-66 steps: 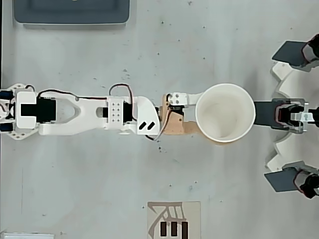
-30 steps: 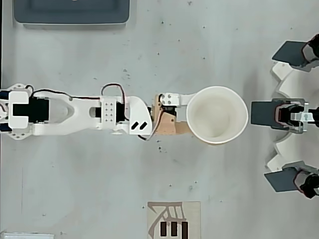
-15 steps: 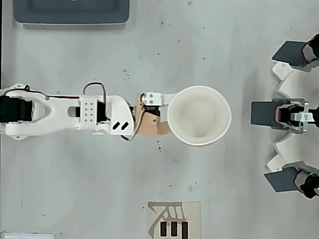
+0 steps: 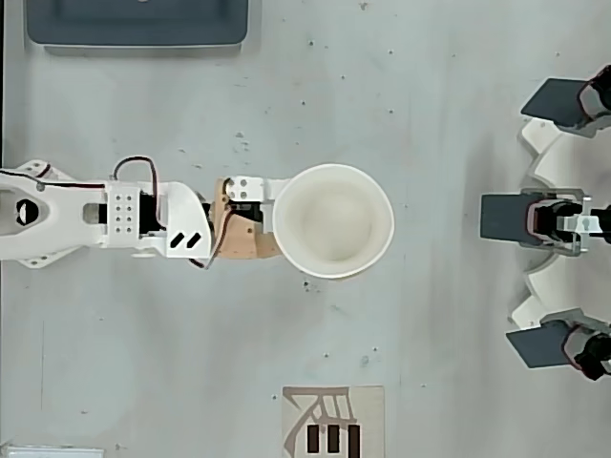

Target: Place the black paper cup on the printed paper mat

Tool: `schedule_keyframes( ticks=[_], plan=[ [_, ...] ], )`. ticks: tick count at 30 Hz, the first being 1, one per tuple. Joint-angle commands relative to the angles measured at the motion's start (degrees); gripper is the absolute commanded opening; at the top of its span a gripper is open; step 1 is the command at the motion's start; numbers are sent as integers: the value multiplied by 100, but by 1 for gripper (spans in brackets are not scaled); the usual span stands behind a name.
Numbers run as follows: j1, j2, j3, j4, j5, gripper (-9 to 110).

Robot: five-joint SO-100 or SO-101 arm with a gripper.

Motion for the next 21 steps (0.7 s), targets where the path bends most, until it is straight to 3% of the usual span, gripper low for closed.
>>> schedule_keyframes(
  ticks=[1, 21],
  plan=[
    [53, 545, 176, -167, 35, 8],
    [378, 1907, 2127, -870, 62, 8]
  ],
)
